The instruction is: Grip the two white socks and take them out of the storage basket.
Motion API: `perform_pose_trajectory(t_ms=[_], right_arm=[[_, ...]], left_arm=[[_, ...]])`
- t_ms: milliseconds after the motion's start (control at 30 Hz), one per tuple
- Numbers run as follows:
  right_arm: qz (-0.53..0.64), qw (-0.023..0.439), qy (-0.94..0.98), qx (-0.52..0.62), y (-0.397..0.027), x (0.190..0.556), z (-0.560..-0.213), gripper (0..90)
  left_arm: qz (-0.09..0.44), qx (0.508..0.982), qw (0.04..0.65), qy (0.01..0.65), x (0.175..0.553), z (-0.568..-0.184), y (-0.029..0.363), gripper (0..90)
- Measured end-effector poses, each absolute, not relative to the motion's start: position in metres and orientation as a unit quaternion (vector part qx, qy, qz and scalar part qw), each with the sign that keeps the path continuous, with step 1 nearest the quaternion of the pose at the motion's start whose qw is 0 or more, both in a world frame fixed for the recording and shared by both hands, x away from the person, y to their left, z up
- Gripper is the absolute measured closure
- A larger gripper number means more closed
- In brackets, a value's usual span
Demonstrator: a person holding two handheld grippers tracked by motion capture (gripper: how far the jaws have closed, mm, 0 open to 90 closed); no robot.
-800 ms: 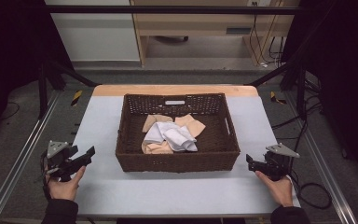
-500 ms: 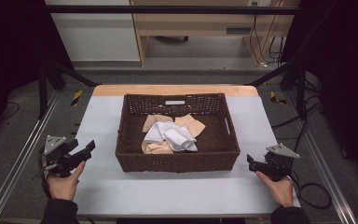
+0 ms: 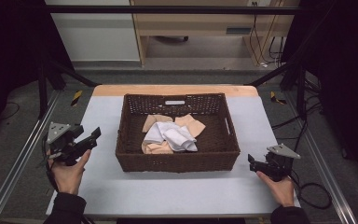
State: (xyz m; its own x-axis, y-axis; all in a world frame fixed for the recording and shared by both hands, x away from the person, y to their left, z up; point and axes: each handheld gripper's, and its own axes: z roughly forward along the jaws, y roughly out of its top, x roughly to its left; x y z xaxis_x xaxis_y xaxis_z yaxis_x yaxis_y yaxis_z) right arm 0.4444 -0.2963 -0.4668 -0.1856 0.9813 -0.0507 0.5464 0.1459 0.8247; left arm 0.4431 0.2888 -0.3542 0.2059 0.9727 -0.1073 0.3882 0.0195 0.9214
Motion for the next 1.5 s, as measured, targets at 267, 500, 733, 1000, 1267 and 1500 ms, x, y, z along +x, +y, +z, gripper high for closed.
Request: perform_pose_trajectory(t_ms=[267,500,733,1000,1267,1500], right_arm=[[0.347,0.313,0.687,0.557,-0.297,0.444,-0.466,7.4],[0.346,0.313,0.688,0.557,-0.297,0.445,-0.466,7.5],[0.347,0.312,0.687,0.557,-0.297,0.445,-0.466,7.5],[0.348,0.312,0.686,0.557,-0.297,0.446,-0.466,7.5],[0.348,0.312,0.686,0.558,-0.297,0.446,-0.467,7.5],[0.349,0.311,0.686,0.558,-0.297,0.447,-0.467,7.5]], left_arm=[[0.317,0.636,0.469,0.524,0.457,-0.339,0.259,34.5],[0.317,0.656,0.467,0.501,0.470,-0.331,0.226,33.8],[0.309,0.665,0.472,0.489,0.481,-0.327,0.200,33.6],[0.306,0.675,0.477,0.473,0.492,-0.324,0.171,33.1],[0.308,0.687,0.476,0.454,0.505,-0.328,0.140,32.6],[0.302,0.698,0.470,0.448,0.519,-0.338,0.118,31.9]])
